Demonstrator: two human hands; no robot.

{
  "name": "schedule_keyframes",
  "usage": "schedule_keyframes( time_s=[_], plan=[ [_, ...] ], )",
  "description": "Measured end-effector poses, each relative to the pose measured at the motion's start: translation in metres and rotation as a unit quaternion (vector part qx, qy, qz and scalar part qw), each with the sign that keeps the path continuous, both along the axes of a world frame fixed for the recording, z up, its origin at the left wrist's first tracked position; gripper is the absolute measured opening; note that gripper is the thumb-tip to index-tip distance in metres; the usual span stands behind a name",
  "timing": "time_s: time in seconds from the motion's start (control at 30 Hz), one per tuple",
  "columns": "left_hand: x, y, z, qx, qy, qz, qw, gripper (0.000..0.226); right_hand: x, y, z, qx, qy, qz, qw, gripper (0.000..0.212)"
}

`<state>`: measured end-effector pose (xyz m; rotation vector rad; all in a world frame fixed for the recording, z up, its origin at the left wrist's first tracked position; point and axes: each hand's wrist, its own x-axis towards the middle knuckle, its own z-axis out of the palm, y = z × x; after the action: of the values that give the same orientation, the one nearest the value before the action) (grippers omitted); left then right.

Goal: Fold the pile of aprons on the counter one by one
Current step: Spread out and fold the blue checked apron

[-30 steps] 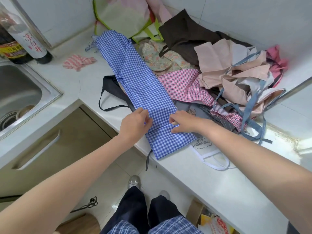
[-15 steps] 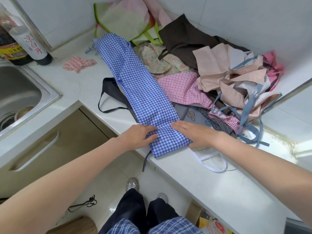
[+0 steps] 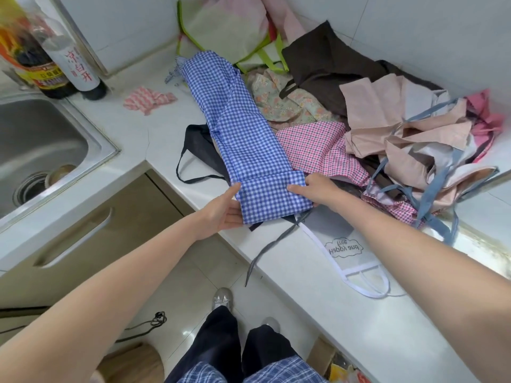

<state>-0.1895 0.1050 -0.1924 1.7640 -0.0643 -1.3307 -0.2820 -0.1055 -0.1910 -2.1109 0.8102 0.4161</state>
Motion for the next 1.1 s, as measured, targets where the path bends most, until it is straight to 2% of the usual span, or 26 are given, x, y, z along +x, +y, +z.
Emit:
schedule_keyframes(
  time_s=[0.03,0.07,0.1,0.13,0.17,0.2,0.23,0.3,0.37,0.43,0.5,0.57,0.63,0.67,0.7,0.77,0.83,0.9,0.97,1.03,1.1],
  plan=[
    [0.001,0.000,0.002,0.031,-0.072,-0.007,0.997,0.062,0.004,0.002,0.001,-0.023,0.011,0.015,1.000,0.042],
    [0.003,0.001,0.004,0.077,-0.186,-0.028,0.979,0.056,0.007,0.004,0.002,-0.047,0.021,0.030,0.998,0.045],
    [0.005,0.001,0.005,0.122,-0.331,-0.056,0.934,0.051,0.009,0.006,0.003,-0.070,0.028,0.045,0.996,0.046],
    [0.006,0.001,0.006,0.134,-0.478,-0.084,0.864,0.043,0.012,0.007,0.003,-0.085,0.035,0.056,0.994,0.045],
    [0.005,-0.001,0.008,0.098,-0.580,-0.105,0.802,0.033,0.014,0.009,0.002,-0.089,0.038,0.063,0.993,0.044],
    [0.003,-0.005,0.009,0.044,-0.638,-0.145,0.755,0.026,0.016,0.010,0.000,-0.086,0.041,0.065,0.993,0.043],
    [-0.001,-0.011,0.006,0.011,-0.662,-0.215,0.718,0.031,0.017,0.012,-0.001,-0.081,0.042,0.065,0.994,0.042],
    [-0.007,-0.022,-0.014,0.030,-0.646,-0.382,0.661,0.059,0.018,0.016,-0.004,-0.070,0.043,0.056,0.995,0.040],
    [-0.006,-0.025,-0.030,0.107,-0.603,-0.462,0.642,0.073,0.016,0.022,-0.004,-0.090,0.031,0.040,0.995,0.033],
    [-0.002,-0.022,-0.043,0.114,-0.589,-0.461,0.654,0.093,0.007,0.026,-0.002,-0.211,-0.025,0.092,0.973,0.030],
    [0.000,-0.019,-0.047,0.112,-0.595,-0.458,0.651,0.108,-0.003,0.027,-0.002,-0.309,-0.079,0.241,0.916,0.052],
    [0.003,-0.018,-0.046,0.121,-0.583,-0.455,0.662,0.107,-0.010,0.026,-0.005,-0.304,-0.067,0.369,0.876,0.068],
    [0.004,-0.019,-0.041,0.130,-0.562,-0.452,0.680,0.100,-0.014,0.020,-0.008,-0.278,-0.012,0.402,0.872,0.083],
    [0.005,-0.019,-0.036,0.117,-0.540,-0.439,0.709,0.099,-0.016,0.017,-0.010,-0.272,-0.001,0.408,0.872,0.088],
    [0.004,-0.019,-0.032,0.101,-0.504,-0.415,0.751,0.096,-0.016,0.015,-0.011,-0.271,-0.004,0.410,0.871,0.089],
    [0.007,-0.019,-0.022,0.079,-0.429,-0.362,0.824,0.071,-0.011,0.016,-0.012,-0.250,-0.031,0.393,0.884,0.084],
    [0.015,-0.019,-0.015,0.066,-0.388,-0.296,0.870,0.053,0.000,0.014,-0.006,-0.165,-0.062,0.318,0.932,0.070],
    [0.028,-0.017,-0.009,0.053,-0.307,-0.203,0.928,0.055,0.014,0.008,0.002,-0.069,-0.084,0.212,0.971,0.051],
    [0.040,-0.014,-0.002,0.018,-0.177,-0.084,0.980,0.064,0.024,-0.001,0.008,0.040,-0.092,0.115,0.988,0.032],
    [0.052,-0.009,0.004,-0.022,-0.078,0.002,0.997,0.068,0.035,-0.005,0.009,0.110,-0.094,0.046,0.988,0.022],
    [0.060,-0.007,0.002,-0.041,-0.019,0.042,0.998,0.075,0.045,-0.003,0.007,0.100,-0.084,0.013,0.991,0.022]
  ],
)
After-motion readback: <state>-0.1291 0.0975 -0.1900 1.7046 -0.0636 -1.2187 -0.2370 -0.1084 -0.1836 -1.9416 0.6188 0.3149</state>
